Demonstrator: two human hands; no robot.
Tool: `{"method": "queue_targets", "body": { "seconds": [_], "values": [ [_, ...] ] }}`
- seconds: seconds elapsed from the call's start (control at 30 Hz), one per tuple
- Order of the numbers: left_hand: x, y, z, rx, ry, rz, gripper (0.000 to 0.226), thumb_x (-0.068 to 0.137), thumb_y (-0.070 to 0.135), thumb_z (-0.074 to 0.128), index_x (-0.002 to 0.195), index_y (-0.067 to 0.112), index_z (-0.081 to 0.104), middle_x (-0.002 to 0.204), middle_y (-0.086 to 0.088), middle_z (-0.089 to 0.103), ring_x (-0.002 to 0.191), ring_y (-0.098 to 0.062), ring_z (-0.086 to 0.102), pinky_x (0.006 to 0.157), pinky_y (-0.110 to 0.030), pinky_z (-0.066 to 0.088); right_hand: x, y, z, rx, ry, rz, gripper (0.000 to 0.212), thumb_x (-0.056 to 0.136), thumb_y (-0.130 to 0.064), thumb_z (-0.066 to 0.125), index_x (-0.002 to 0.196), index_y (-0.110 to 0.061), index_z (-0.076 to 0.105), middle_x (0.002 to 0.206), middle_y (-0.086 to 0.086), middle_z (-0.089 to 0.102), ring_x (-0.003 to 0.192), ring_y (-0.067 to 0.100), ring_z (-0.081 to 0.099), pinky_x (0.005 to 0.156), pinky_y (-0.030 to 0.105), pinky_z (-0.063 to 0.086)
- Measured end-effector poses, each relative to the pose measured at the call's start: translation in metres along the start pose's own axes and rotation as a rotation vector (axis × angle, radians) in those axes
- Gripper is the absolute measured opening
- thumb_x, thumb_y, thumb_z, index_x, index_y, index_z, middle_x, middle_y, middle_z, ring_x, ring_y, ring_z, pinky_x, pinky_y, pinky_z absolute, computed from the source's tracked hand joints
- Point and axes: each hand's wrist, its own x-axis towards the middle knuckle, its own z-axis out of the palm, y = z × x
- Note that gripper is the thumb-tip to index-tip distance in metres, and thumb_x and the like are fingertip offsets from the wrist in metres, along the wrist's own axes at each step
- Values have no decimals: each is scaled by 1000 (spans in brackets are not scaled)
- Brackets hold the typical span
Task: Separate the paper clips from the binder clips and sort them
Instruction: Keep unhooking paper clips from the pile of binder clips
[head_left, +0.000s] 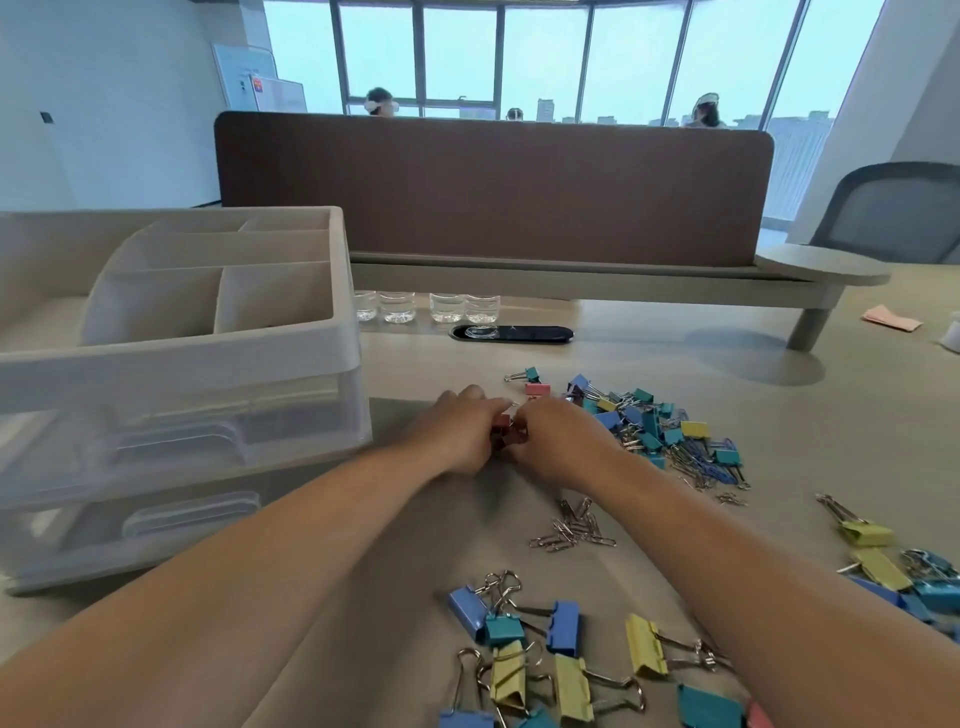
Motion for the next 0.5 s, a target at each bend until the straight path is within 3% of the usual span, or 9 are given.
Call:
{"method": "queue_targets", "body": {
  "seconds": [0.07,0.23,0.37,0.5],
  "values": [
    [2,-1,2,-8,-2,3,41,92,16,46,128,35,54,120,-6,45,113,-32,48,76,-35,36,1,0,1,-9,16,-5,17,87,-34,60,81,-19,63,77,-1,62,73,20,62,70,36,56],
    [-5,-4,1,-91,14,-63,31,93,15,51,123,20,51,121,-7,44,104,-31,55,82,-38,45,-3,-1,1,14,29,-2,19,89,-34,59,76,-21,59,76,-1,60,75,19,61,70,34,54],
    [-12,-9,2,-185,24,-72,28,89,7,54,116,12,48,116,-9,50,104,-29,55,87,-42,48,-9,-1,-4,106,56,10,15,90,-30,60,96,-18,67,91,0,66,83,16,62,79,34,55],
    [-20,-10,3,-236,16,-43,29,87,6,56,114,16,50,108,-5,60,93,-24,57,83,-38,50,-14,-3,-7,185,78,7,15,90,-24,64,101,-15,63,92,1,64,82,14,60,77,28,51]
  ]
}}
